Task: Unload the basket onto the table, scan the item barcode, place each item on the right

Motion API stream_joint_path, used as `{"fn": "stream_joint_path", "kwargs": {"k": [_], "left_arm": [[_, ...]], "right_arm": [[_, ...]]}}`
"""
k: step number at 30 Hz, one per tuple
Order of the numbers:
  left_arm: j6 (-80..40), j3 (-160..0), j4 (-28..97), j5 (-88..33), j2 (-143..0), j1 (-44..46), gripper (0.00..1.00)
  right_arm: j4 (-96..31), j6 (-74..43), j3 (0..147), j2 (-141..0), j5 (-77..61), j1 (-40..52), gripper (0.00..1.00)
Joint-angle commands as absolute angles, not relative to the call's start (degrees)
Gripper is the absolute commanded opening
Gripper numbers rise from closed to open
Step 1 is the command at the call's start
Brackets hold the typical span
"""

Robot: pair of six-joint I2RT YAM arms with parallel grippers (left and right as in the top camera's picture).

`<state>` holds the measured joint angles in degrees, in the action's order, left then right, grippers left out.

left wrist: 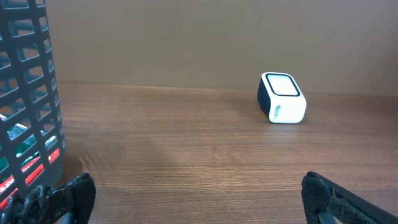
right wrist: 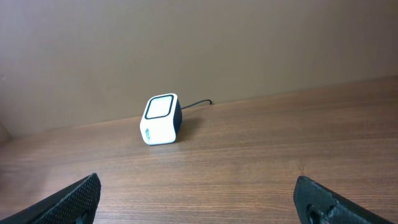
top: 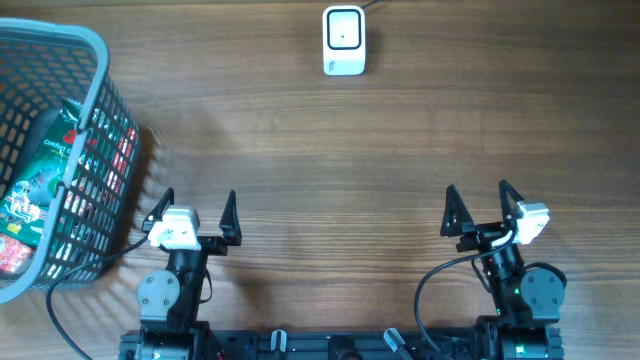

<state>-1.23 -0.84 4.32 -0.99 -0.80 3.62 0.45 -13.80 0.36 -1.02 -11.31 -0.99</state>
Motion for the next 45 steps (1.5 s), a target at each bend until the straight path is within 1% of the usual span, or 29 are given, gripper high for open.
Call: {"fn": "stream_joint_path", "kwargs": {"k": [1, 45], "left_arm": [[-1.98, -0.32, 4.32, -1.67, -0.43, 3.25, 1.0], [-1.98, -0.32, 4.32, -1.67, -0.43, 3.25, 1.0]], "right_arm": [[0.78, -14.06, 0.3, -1.19, -10.48, -0.75, 1.0], [0.78, -14.06, 0.3, -1.19, -10.48, -0.75, 1.0]]}}
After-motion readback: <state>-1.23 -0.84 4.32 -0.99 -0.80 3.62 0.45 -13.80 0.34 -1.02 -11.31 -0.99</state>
